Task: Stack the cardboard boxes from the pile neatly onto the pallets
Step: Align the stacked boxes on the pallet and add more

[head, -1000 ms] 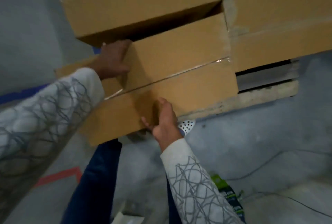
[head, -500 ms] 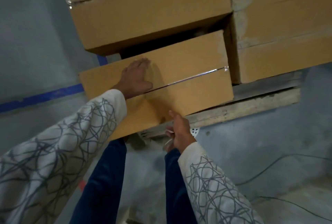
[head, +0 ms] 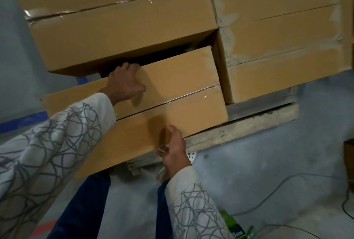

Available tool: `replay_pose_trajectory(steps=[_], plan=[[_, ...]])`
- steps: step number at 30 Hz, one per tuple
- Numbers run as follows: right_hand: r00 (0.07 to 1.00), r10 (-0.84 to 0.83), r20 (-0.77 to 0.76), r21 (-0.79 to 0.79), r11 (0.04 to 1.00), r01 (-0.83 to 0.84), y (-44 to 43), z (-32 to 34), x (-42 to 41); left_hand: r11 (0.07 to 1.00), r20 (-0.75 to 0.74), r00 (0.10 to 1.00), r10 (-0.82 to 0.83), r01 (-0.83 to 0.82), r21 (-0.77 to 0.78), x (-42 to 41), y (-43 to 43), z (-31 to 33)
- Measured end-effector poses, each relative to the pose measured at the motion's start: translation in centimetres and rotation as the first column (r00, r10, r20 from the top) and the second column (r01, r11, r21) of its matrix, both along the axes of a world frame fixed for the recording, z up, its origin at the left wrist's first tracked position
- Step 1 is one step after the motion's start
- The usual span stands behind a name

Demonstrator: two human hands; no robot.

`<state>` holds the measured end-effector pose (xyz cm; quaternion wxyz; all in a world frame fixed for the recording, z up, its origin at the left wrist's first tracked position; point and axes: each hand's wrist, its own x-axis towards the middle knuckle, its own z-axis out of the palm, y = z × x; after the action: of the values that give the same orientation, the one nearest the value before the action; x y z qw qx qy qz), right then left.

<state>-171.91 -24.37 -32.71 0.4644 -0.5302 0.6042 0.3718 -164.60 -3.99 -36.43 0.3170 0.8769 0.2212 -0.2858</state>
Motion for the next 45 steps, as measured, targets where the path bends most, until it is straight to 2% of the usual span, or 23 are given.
replay_pose_trajectory(steps=[7, 15, 23, 28, 35, 40, 45], plan=[[0.998, -0.019, 0.052, 0.045, 0.999, 0.017, -0.8, 0.1, 2.0, 0.996, -0.004, 0.997, -0.075, 0.075, 0.049, 3.5, -0.8, 1.9], [0.998, -0.013, 0.063, 0.054, 0.998, 0.009, 0.0, -0.4, 3.8, 0.998, -0.048, 0.998, -0.031, 0.033, 0.047, 6.0, -0.2, 2.3], [0.987, -0.063, 0.146, 0.073, 0.996, 0.053, 0.1, 0.0, 3.6, 0.997, 0.018, 0.997, -0.07, 0.07, 0.029, 1.5, -3.0, 1.7], [0.969, -0.023, 0.244, 0.046, 0.999, 0.012, -1.8, -0.3, 3.6, 0.999, 0.042, 0.999, -0.024, 0.022, 0.049, -2.8, -4.2, 1.6], [0.969, 0.124, 0.215, -0.052, 0.992, -0.116, -0.4, 0.5, 3.6, 0.995, 0.035, 0.999, -0.029, 0.025, 0.093, -7.0, -3.8, 1.8], [0.969, 0.084, 0.234, -0.092, 0.994, -0.064, 0.1, 0.6, 4.3, 0.996, 0.079, 0.996, -0.04, 0.034, 0.084, -6.1, -2.9, 1.8], [0.965, 0.072, 0.252, -0.128, 0.991, -0.041, -1.3, -0.1, 5.9, 0.993, 0.117, 0.987, -0.106, 0.099, 0.061, -1.7, -2.6, 1.9]])
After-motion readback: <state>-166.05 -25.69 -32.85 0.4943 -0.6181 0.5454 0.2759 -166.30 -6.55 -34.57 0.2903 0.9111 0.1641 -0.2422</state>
